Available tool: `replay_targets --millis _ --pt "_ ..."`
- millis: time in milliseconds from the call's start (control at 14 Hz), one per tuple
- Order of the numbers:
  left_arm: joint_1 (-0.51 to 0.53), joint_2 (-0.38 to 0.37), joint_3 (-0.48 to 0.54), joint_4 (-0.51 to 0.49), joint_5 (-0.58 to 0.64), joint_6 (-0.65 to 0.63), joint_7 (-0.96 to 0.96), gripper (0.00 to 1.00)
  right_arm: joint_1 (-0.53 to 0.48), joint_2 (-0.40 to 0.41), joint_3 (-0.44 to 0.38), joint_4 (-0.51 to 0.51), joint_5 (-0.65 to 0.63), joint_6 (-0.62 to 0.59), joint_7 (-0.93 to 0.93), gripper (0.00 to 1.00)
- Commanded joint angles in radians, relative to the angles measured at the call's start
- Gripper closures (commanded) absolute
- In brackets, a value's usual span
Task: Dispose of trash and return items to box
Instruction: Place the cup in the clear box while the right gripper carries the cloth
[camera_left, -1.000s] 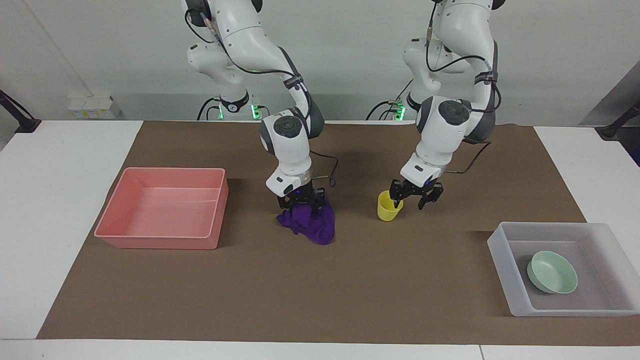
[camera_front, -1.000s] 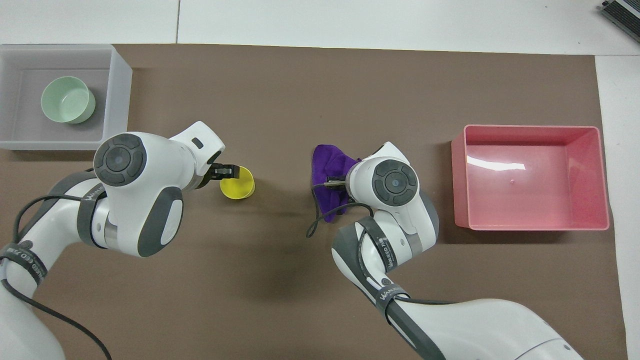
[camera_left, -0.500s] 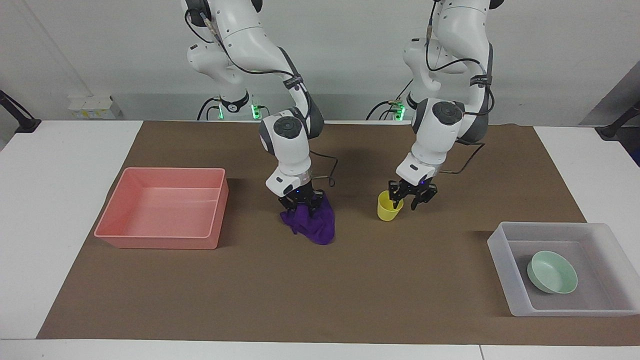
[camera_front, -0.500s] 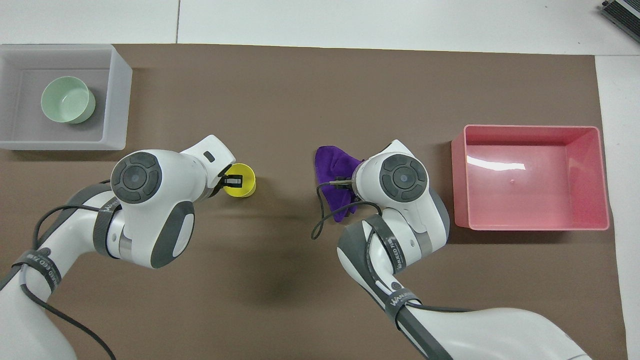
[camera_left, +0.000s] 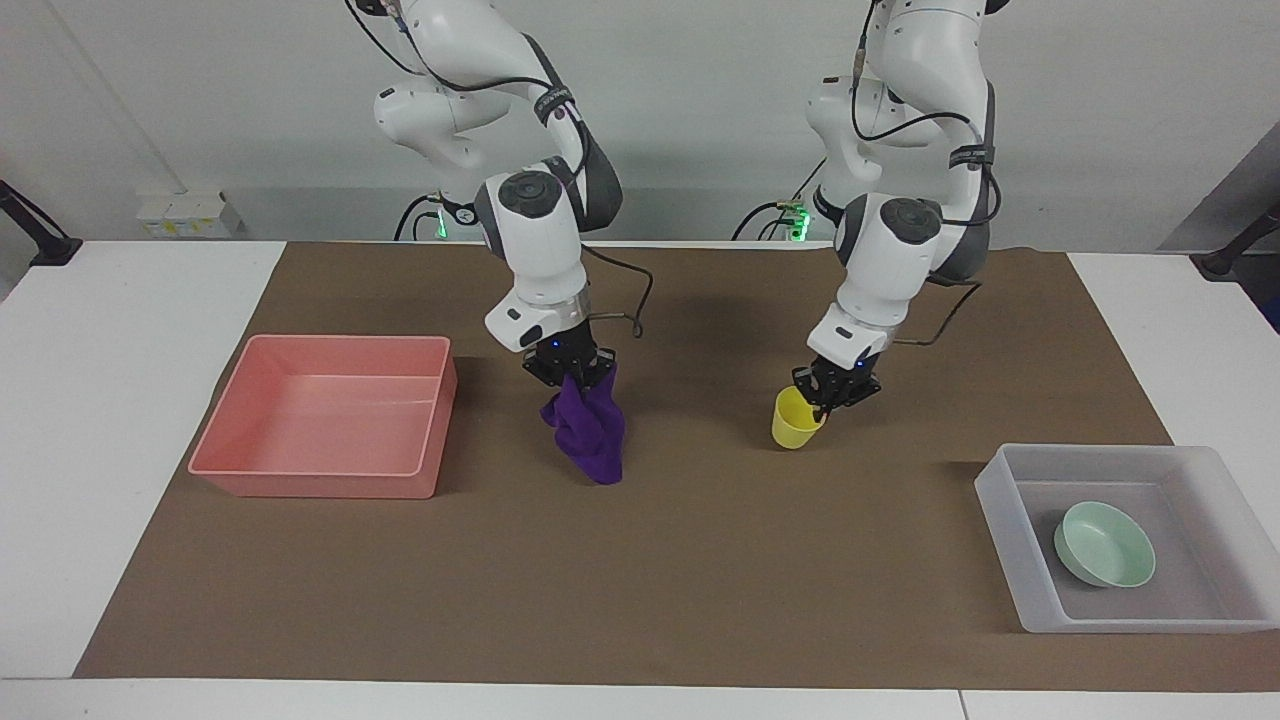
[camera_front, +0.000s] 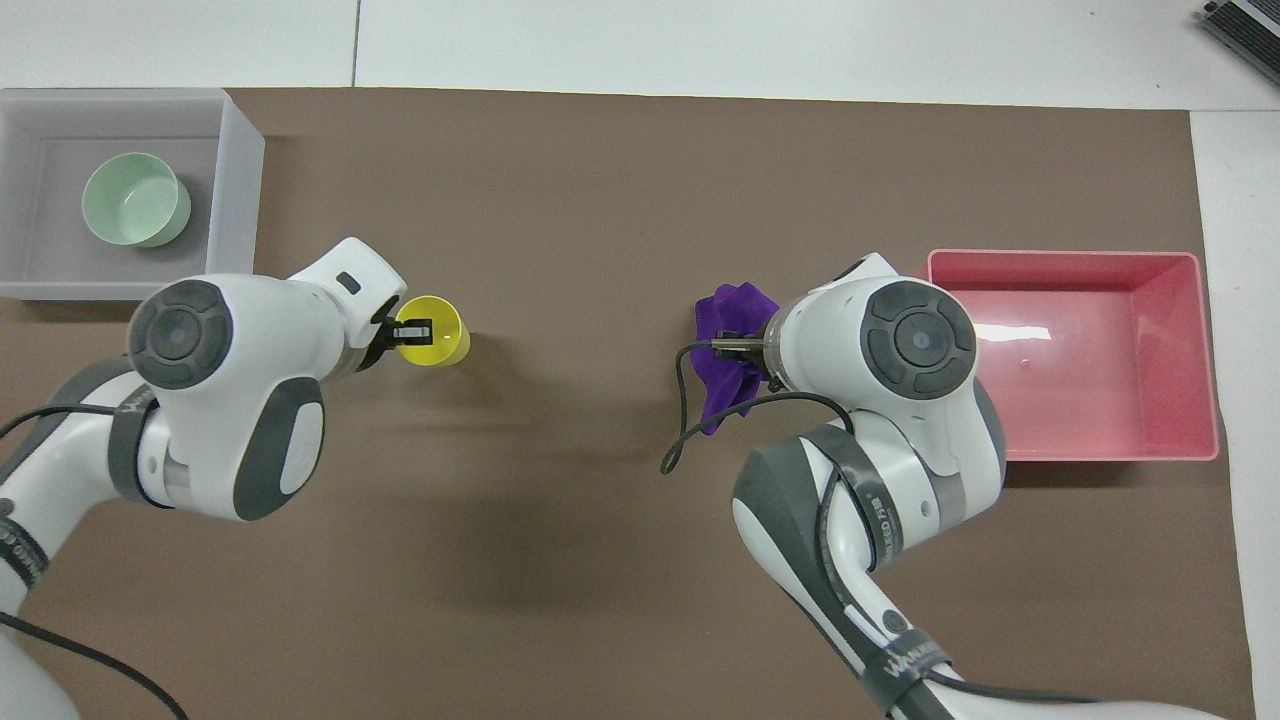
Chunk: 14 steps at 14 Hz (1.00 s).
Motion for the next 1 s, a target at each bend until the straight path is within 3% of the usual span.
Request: replay_targets --millis 0,214,429,786,929 --pt "0.106 -0.017 -0.003 0.055 0.009 -0.041 0.084 1.0 -0.005 -0.049 0.004 0.034 -0.008 -0.087 0.053 1.0" --pt "0.23 0.004 -0.005 0.14 0.009 -0.041 0.302 1.0 -0.028 -0.115 0.004 0.052 -0.064 -0.157 0.053 1.0" --pt "0.307 0.044 -0.005 0.223 0.009 -0.044 0.318 1.0 -0.057 -0.132 0.002 0.118 -0.077 -0.252 0.047 1.0" --pt "0.445 0.207 -0.006 0.473 0.012 -0.108 0.342 1.0 -0.162 -0.175 0.005 0.167 -0.086 -0.338 -0.053 1.0" --pt "0.493 0.298 -0.014 0.609 0.007 -0.221 0.388 1.0 -0.227 -0.192 0.005 0.167 -0.086 -0.369 -0.151 1.0"
